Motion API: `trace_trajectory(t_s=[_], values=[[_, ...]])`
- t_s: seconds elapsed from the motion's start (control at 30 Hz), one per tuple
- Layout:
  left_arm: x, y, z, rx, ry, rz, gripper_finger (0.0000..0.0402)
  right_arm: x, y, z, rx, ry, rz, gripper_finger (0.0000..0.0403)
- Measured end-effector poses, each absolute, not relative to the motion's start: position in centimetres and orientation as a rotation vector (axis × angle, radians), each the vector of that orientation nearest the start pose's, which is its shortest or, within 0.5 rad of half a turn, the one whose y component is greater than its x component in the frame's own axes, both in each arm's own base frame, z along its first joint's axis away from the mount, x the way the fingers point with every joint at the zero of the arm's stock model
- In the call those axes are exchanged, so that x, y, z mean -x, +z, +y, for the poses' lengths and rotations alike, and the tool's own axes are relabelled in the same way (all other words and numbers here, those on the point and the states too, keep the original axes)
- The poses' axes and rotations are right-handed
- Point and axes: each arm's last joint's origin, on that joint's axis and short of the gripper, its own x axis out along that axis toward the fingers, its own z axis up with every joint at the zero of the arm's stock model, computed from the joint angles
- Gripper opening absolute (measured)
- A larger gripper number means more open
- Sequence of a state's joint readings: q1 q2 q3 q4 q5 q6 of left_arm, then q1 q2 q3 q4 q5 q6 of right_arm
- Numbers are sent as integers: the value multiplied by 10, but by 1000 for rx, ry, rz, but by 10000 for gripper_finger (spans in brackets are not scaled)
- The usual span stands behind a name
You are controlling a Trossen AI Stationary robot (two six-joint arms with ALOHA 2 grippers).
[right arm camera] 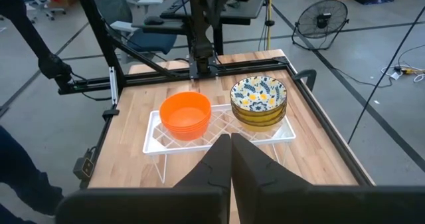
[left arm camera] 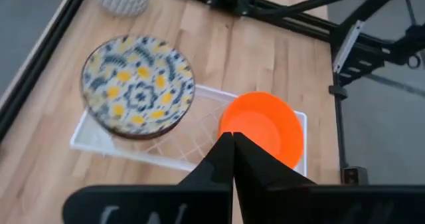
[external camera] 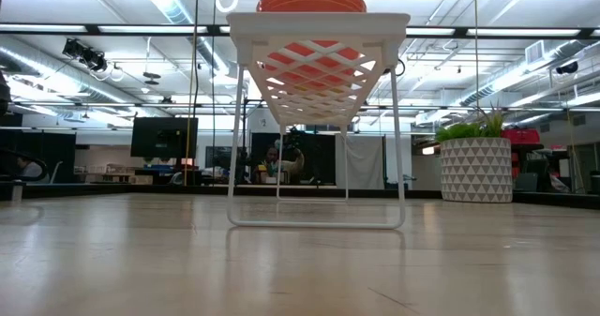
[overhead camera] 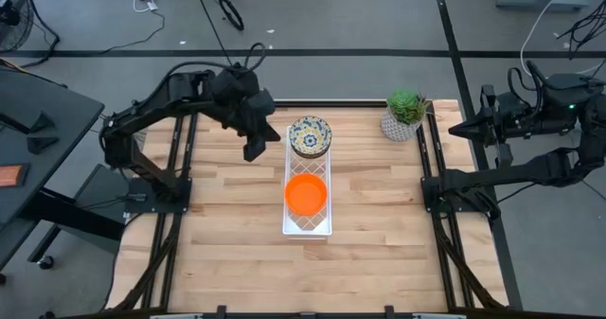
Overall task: Pick & Place Mini bowls
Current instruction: Return to Home Position
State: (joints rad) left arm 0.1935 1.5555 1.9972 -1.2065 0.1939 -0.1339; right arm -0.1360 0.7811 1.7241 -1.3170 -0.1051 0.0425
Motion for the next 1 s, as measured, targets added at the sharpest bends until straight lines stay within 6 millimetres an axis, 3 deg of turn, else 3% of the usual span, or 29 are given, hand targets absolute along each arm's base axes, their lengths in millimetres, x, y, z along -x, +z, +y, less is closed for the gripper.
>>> trace_trajectory(t_s=[0.2, 0.4, 0.63, 1.0], values=[[-287, 464, 27, 209, -23, 677, 3, -18, 488, 1, -87, -39, 371, 11], [-299, 448, 1, 188, -99, 510, 2, -18, 488, 1, -87, -39, 371, 11], [-295, 403, -23, 181, -154, 413, 1, -18, 488, 1, -87, -39, 371, 11], [-271, 342, -42, 153, -197, 205, 1, -18, 488, 1, -87, -39, 371, 11]])
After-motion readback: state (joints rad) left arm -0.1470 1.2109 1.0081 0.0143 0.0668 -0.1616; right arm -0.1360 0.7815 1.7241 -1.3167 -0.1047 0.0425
